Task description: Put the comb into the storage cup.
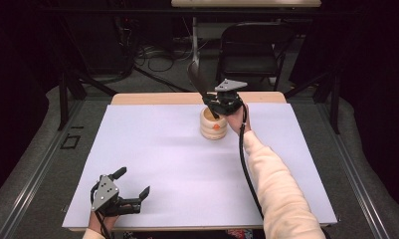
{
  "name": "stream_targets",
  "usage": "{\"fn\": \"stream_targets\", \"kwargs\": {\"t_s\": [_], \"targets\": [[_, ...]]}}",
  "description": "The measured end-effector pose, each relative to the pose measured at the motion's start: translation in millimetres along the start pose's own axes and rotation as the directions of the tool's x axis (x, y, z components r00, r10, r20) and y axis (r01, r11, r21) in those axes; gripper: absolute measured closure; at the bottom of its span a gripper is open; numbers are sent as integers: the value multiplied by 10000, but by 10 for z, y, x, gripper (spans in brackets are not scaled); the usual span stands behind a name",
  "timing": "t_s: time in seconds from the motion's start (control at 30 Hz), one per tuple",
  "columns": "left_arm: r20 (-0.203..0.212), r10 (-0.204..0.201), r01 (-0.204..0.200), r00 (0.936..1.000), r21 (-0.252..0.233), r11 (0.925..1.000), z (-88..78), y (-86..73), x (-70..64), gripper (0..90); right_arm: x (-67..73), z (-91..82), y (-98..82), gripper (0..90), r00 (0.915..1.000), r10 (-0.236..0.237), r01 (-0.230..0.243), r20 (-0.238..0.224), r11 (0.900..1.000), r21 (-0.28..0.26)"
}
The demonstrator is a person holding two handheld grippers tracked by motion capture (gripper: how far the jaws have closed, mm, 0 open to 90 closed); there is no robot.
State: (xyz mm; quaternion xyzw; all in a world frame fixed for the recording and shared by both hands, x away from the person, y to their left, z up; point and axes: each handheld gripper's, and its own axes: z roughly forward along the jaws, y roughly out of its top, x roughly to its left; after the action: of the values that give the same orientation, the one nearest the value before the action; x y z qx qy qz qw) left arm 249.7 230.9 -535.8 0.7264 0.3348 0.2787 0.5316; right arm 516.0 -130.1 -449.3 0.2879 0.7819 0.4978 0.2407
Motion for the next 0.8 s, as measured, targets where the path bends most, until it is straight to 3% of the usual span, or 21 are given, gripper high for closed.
{"fn": "stream_targets", "kwargs": {"t_s": [0.8], "targets": [[-36,16,-16,10000,17,10000,-7,-5,0,7,-27,74,-184,722,9996,-123,130,-236,9995,290]]}}
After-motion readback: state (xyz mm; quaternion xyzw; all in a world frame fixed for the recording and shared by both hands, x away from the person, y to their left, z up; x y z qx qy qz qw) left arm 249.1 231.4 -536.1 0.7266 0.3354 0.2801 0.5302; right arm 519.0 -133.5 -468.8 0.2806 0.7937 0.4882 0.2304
